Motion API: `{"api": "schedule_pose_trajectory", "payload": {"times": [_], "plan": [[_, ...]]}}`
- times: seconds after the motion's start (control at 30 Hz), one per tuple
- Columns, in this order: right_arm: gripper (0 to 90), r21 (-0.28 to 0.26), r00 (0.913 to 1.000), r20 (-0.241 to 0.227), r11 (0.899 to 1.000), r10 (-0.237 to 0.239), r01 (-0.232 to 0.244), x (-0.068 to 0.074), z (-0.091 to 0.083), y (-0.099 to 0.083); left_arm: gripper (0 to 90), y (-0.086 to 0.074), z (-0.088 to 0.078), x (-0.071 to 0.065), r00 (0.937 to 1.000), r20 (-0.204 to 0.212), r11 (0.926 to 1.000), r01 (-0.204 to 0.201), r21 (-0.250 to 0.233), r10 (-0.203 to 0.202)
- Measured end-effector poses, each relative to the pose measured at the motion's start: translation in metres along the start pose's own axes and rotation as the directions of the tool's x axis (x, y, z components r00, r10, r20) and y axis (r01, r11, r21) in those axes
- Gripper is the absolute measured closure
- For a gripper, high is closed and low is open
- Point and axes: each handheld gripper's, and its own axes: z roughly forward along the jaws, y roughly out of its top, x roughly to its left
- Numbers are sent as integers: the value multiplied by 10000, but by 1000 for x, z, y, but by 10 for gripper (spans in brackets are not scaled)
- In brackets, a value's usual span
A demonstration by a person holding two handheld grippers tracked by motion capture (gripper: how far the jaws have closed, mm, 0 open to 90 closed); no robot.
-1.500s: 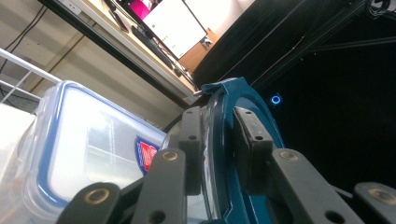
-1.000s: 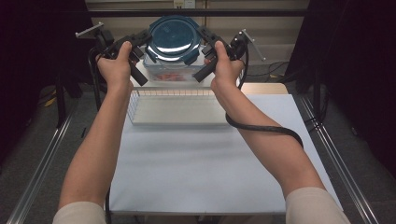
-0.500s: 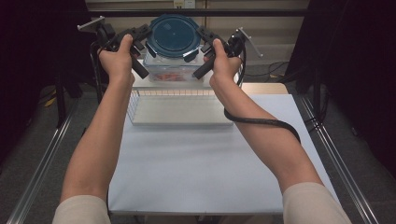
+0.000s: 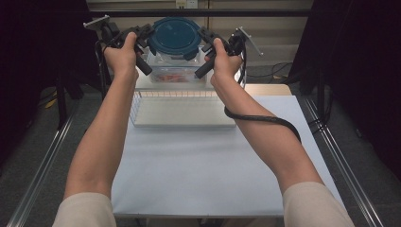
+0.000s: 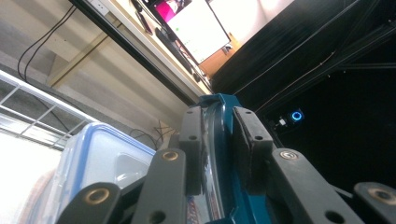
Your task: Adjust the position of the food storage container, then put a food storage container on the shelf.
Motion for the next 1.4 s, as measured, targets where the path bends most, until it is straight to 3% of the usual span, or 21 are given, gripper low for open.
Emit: {"api": "schedule_pose_trajectory", "payload": {"times": [0.2, 0.43, 0.67, 0.8, 0.97, 1.1, 1.17, 1.23, 1.4], "plan": [[758, -16, 10000, 56, 10000, 13, -13, -2, 3, 2, 748, 1, 3, 1, 10000, -33, 9999, 2, 143, -1], [756, 79, 9999, 164, 10000, 44, -46, -1, 4, 4, 747, -1, 7, 2, 10000, -80, 9999, 23, -99, -24], [747, 140, 9995, 305, 9999, -68, 64, -1, 6, 5, 741, -2, 11, 7, 9998, -170, 9999, 117, 83, -115], [736, 129, 9989, 470, 9999, -72, 66, -2, 7, 5, 723, -5, 14, 9, 9998, -175, 9999, 115, -55, -115], [731, 79, 9977, 566, 9993, -363, 360, -3, 7, 5, 675, -6, 14, 10, 9997, -71, 9997, -227, 47, 227], [729, 65, 9976, 563, 9992, -403, 400, -2, 6, 5, 597, -9, 13, 9, 9998, -26, 9998, -181, 112, 181], [721, 56, 9958, 597, 9976, -693, 691, -2, 4, 4, 574, -10, 12, 8, 9994, -34, 9993, -358, 88, 358], [691, 38, 9965, 559, 9981, -620, 619, -2, 2, 3, 535, -11, 9, 9, 9993, 120, 9991, -352, 256, 349], [614, 94, 9964, 508, 9976, -683, 679, -1, -8, 1, 445, -17, 0, 7, 9990, 318, 9993, -332, 169, 327]]}}
